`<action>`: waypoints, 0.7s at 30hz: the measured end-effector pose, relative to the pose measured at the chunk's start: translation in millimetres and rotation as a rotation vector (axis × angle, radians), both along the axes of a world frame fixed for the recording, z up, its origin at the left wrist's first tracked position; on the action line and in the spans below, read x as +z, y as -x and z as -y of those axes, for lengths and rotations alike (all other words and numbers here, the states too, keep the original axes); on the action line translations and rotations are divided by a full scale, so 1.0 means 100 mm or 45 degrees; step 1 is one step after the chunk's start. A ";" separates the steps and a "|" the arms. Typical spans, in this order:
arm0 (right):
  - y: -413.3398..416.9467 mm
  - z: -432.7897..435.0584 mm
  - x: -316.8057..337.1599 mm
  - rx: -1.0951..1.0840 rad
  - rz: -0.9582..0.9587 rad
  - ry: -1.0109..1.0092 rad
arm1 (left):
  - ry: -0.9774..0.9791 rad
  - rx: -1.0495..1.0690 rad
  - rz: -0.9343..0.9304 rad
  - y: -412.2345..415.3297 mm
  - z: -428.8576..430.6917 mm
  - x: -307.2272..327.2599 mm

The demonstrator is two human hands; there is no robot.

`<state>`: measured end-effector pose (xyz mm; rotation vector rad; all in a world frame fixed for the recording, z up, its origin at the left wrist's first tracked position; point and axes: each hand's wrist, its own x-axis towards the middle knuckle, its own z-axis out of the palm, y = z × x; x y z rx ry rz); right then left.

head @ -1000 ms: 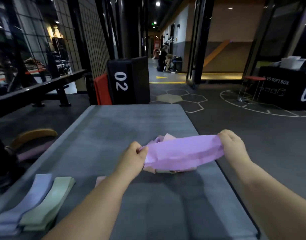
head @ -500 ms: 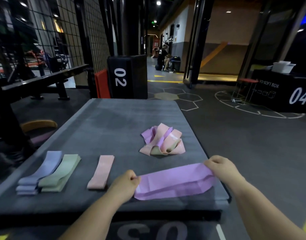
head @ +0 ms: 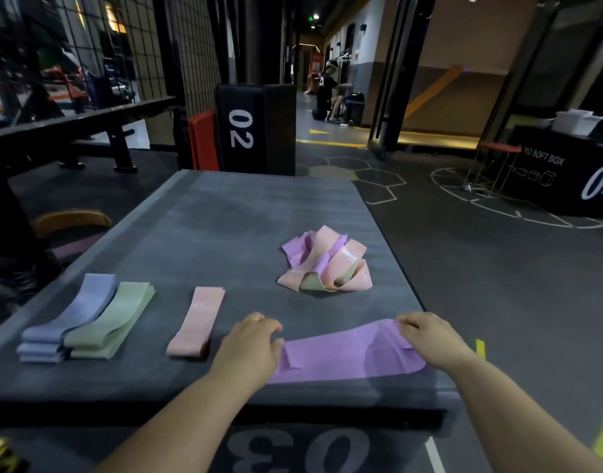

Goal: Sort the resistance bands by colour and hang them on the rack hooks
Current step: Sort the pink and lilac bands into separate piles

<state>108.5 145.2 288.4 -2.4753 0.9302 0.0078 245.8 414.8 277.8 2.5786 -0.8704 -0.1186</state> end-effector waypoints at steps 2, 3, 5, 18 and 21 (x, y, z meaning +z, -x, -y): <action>0.02 0.02 0.03 -0.018 -0.007 -0.011 | 0.007 0.003 -0.078 0.01 0.04 -0.01; 0.04 0.03 0.03 -0.023 -0.018 -0.018 | 0.009 0.002 -0.109 0.02 0.05 -0.02; 0.08 0.06 0.03 -0.027 -0.072 -0.016 | -0.018 -0.005 -0.143 0.05 0.08 -0.04; 0.20 0.09 0.09 -0.036 -0.055 -0.257 | 0.076 0.071 -0.278 0.00 0.05 0.01; 0.17 0.07 0.06 0.040 -0.044 -0.218 | 0.122 0.087 -0.330 -0.05 0.03 0.04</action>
